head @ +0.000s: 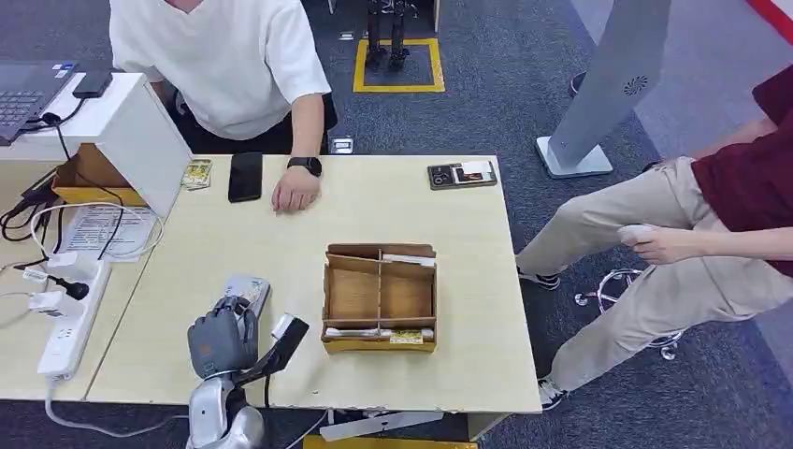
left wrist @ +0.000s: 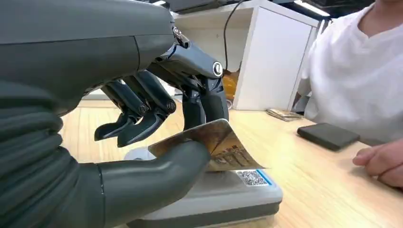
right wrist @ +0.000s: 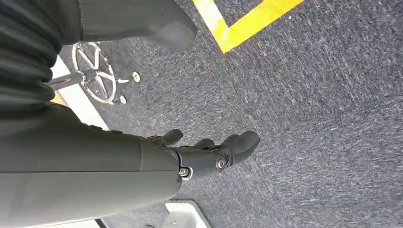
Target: Pass the card to the sensor for recognition and then transmit it.
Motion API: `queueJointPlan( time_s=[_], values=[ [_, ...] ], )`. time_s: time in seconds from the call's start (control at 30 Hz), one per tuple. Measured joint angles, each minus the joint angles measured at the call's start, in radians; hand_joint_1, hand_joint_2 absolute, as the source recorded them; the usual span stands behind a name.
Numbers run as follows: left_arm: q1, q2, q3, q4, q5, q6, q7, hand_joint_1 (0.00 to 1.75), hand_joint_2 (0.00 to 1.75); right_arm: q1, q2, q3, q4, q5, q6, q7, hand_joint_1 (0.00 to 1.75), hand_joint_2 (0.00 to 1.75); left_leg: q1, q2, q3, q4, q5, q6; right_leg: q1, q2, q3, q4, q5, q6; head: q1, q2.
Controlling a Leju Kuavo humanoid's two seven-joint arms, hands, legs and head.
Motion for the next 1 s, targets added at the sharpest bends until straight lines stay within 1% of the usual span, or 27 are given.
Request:
queueJointPlan(
  time_s=[0.5,1.0],
  values=[
    [-0.003,0.026,-0.061,0.036,0.002,0.0,0.031,1.75,1.75,0.0,0.0,0.0,0.0,-0.001,0.004,0.002,0.0,1.75,0.0,0.0,0.001,0.0,0.0,0.0,0.0,0.0,0.001,0.0,0.0,0.0,0.0,0.0],
    [-0.004,0.036,-0.072,0.045,0.007,0.0,0.031,1.75,1.75,0.001,0.0,0.0,0.0,-0.001,0.004,0.002,0.0,1.75,0.0,0.0,0.001,0.0,0.0,0.0,0.0,0.0,0.001,0.0,0.0,0.0,0.0,0.0]
  ],
)
